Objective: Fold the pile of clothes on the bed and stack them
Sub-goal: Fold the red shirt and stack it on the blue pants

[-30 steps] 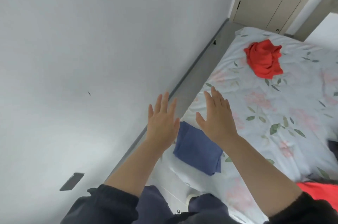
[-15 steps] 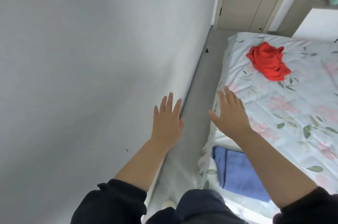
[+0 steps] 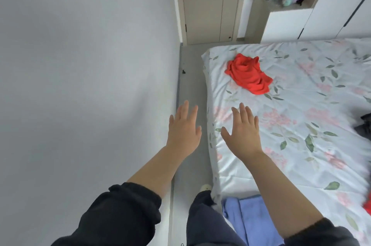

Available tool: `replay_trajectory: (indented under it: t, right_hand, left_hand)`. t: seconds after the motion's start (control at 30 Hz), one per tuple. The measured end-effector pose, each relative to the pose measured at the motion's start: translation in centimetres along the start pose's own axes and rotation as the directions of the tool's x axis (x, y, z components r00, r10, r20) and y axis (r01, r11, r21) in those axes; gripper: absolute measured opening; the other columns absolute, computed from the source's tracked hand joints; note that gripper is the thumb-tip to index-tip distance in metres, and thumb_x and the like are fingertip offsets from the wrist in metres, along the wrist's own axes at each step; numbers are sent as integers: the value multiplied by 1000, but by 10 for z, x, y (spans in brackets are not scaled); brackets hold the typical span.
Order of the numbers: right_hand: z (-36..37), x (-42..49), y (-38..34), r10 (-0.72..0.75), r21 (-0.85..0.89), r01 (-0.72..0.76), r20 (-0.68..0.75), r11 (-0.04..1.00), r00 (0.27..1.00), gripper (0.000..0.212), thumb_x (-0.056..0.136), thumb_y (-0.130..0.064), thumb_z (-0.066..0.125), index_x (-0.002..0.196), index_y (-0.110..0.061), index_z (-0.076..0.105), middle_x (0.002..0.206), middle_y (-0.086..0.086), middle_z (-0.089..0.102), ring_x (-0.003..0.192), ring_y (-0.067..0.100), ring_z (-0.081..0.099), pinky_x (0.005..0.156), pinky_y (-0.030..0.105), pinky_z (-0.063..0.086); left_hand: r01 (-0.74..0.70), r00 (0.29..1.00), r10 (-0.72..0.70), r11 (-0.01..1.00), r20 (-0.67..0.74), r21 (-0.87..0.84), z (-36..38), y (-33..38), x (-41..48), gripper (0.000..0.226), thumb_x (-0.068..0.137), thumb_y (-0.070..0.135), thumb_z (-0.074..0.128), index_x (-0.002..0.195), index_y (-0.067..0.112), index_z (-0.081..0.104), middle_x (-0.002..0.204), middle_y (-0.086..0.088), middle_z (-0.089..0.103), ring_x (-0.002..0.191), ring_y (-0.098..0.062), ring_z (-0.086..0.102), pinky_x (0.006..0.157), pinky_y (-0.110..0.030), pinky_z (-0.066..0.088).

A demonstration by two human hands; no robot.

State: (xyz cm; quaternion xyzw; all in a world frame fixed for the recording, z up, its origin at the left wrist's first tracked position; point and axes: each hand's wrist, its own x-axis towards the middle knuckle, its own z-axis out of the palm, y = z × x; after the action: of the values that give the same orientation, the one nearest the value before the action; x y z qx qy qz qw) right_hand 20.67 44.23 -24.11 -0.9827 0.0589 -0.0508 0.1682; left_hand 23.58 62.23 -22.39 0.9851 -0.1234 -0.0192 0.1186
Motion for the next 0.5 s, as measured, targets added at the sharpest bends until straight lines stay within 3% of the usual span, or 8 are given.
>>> replay_trajectory:
  t: [0.2, 0.5]
  right_hand:
    - [8, 113, 50, 166, 6, -166, 70, 986, 984, 69, 93, -41, 46, 149, -12, 19, 159, 10, 5, 147, 26, 2, 118, 45, 6]
    - [-5, 239, 113, 308, -47, -306, 36, 951, 951, 71, 91, -41, 49, 149, -11, 20, 159, 11, 9, 147, 28, 5, 118, 47, 6]
  left_hand:
    - [-186, 978, 179, 980, 105, 64, 8, 22, 147, 61, 99, 32, 40, 152, 21, 12, 160, -6, -4, 147, -23, 0, 117, -43, 9]
    - [-372, 915, 360, 927, 182, 38, 20, 61, 313, 63, 100, 32, 38, 153, 20, 7, 160, -5, -9, 148, -22, -5, 118, -45, 11]
